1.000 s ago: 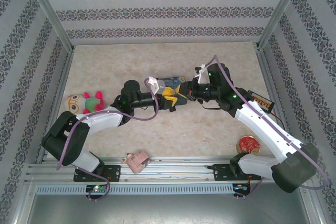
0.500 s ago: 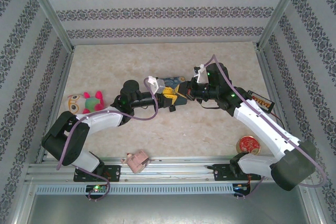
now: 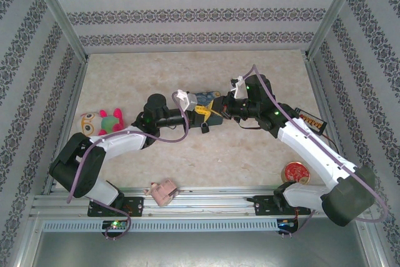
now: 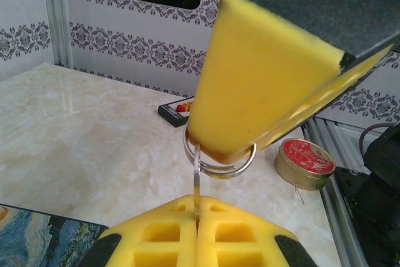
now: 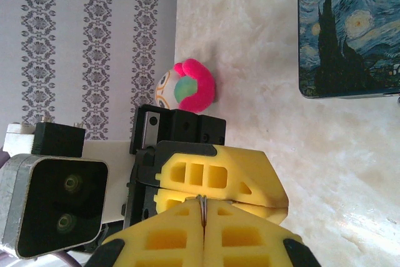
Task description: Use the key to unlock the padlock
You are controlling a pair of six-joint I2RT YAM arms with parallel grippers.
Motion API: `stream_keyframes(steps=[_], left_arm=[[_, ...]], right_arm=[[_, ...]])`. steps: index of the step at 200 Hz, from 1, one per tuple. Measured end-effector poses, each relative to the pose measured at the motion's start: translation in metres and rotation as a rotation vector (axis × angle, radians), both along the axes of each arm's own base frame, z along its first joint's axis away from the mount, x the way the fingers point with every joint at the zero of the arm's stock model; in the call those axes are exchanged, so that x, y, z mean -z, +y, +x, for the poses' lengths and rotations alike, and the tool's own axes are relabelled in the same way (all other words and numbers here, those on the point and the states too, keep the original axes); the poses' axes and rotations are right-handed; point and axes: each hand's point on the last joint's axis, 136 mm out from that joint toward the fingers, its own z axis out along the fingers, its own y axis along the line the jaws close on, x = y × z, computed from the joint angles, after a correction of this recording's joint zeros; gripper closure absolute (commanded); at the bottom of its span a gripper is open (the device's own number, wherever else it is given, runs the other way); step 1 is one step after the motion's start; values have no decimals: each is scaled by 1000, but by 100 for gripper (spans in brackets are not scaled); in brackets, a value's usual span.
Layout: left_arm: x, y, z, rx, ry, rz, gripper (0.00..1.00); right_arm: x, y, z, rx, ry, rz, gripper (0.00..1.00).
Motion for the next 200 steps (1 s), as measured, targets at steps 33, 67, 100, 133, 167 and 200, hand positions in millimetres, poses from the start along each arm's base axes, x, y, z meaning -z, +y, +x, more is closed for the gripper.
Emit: stream_keyframes(steps=[33, 67, 100, 133, 167, 200], left_arm=[[-1, 4, -8, 19, 6, 86, 100], [-19, 10, -20, 69, -29, 215, 100], [-33, 18, -33, 143, -54, 357, 100], [-41, 29, -50, 209, -58, 460, 100], [-30, 40, -64, 254, -20, 536, 100], [-20, 46, -72, 277, 13, 572, 100]], right_arm=[[3, -8, -2, -7, -69, -67, 68], [-30, -29, -13, -3, -313, -128, 67], [-56, -38, -27, -47, -533, -150, 67], [-55, -29, -31, -129, -643, -156, 66], [-55, -4, -48, -267, -727, -125, 60], [-49, 22, -63, -402, -777, -121, 60]])
